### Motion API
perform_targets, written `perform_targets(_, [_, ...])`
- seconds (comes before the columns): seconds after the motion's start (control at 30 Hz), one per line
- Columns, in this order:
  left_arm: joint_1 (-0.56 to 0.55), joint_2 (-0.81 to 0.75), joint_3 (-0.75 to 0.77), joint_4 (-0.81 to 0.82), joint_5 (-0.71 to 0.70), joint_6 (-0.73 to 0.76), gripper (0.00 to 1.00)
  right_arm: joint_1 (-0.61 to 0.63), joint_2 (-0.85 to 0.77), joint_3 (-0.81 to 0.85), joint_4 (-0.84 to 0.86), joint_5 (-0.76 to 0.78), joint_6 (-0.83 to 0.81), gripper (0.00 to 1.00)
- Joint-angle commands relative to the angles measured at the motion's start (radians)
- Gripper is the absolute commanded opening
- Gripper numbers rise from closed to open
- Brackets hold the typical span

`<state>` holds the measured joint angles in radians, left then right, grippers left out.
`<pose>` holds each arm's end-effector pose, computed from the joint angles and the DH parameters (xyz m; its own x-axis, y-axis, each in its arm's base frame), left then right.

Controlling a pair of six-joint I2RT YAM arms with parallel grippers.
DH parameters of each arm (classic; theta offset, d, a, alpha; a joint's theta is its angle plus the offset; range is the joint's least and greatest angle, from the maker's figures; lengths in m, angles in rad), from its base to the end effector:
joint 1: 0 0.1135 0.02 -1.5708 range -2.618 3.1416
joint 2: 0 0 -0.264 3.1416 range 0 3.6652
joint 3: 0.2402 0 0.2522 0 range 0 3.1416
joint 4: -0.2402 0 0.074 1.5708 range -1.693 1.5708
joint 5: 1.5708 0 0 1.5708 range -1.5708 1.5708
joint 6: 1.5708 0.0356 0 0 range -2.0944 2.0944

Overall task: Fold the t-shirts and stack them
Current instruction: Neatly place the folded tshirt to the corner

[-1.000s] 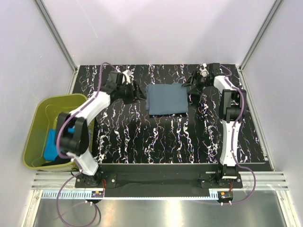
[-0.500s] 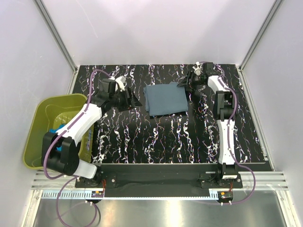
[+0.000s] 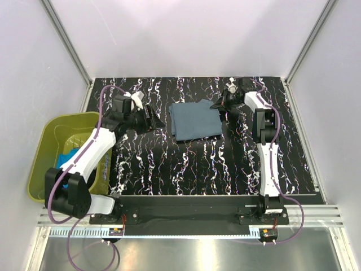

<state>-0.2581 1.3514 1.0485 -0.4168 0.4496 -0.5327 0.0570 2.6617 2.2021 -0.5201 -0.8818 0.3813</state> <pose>0.2803 -0.0900 0.2855 -0.8262 -0.2549 -0.5023 0.1466 0.7637 -0.6287 0.5517 0.0590 0.1003 -0.9427 0.1832 -0.2787 -0.1237 0.5840 0.8023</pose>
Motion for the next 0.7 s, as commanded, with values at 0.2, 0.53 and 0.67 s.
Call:
perform_targets(0.2, [0.043, -0.055, -0.044, -0.017, 0.081, 0.059, 0.72, 0.040, -0.297, -0.326, -0.009, 0.109, 0.021, 0.00])
perform_targets(0.53, [0.049, -0.044, -0.067, -0.010, 0.176, 0.062, 0.72, 0.099, -0.675, -0.878, 0.121, 0.239, 0.106, 0.00])
perform_targets(0.67, [0.049, -0.061, -0.079, -0.011, 0.196, 0.057, 0.71, 0.090, -0.807, -0.961, 0.070, 0.388, 0.134, 0.00])
